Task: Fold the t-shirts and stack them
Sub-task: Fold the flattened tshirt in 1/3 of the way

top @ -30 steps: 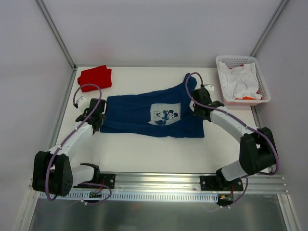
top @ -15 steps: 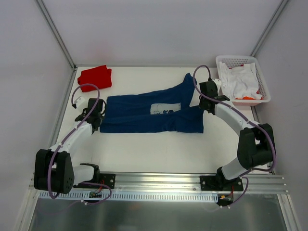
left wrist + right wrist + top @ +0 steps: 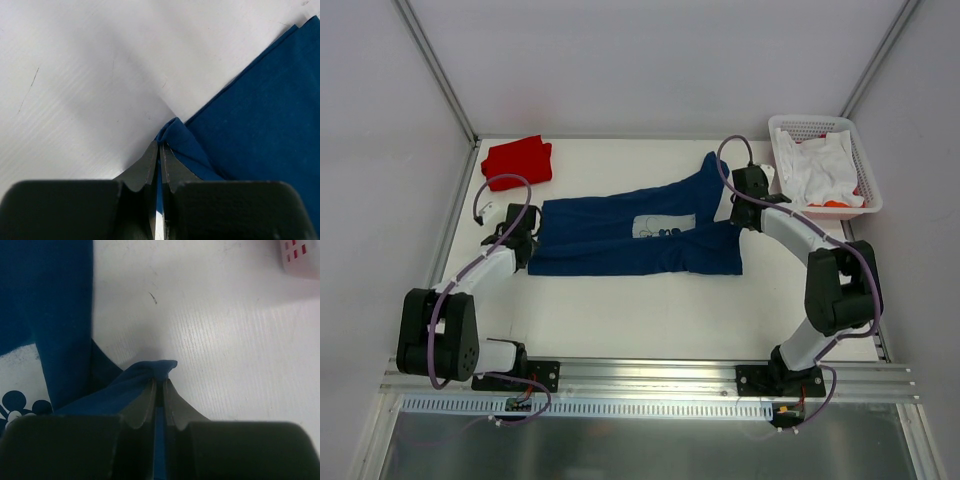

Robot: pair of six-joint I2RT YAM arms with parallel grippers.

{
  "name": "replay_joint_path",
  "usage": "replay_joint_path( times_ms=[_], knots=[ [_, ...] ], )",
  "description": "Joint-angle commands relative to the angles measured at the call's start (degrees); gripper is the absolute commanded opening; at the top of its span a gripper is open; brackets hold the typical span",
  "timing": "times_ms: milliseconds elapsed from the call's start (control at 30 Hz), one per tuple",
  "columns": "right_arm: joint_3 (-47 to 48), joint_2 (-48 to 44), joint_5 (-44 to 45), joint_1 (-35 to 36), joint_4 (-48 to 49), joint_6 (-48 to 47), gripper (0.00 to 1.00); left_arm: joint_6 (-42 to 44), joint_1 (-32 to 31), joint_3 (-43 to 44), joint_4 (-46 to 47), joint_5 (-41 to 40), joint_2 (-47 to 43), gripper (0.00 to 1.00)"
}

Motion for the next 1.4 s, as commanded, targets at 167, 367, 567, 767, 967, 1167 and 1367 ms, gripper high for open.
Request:
replay_joint_path(
  times_ms=[167,367,567,767,967,1167,1367],
  knots=[
    [2.59,2.0,-0.67,-0.6,1.79,-0.72,0.0,1.56,0.64,2.37,2.47,-0.86,3.15,0.0],
    [2.86,3.59,-0.93,-0.52,1.97,-0.63,0.0,2.09,0.72,4.57,3.35,-0.42,5.97,0.0],
    [4.43,6.13,-1.2,-0.52,1.27,-1.16,0.25,3.14,0.72,7.38,3.96,0.02,9.04,0.52],
    [4.79,6.14,-1.46,-0.52,1.09,-1.51,0.64,4.2,0.64,8.61,3.96,0.37,8.96,0.99],
    [4.61,2.28,-1.29,0.01,-0.49,-2.12,0.63,5.25,0.29,8.7,3.88,1.6,5.45,0.99],
    [4.18,-1.07,-0.67,3.69,-2.77,-1.16,0.62,5.52,-1.73,7.91,3.53,3.0,0.88,0.99],
    [2.42,-2.83,0.3,10.36,-3.66,1.56,0.61,3.24,-5.51,5.89,3.26,4.06,-0.27,0.99]
  ],
)
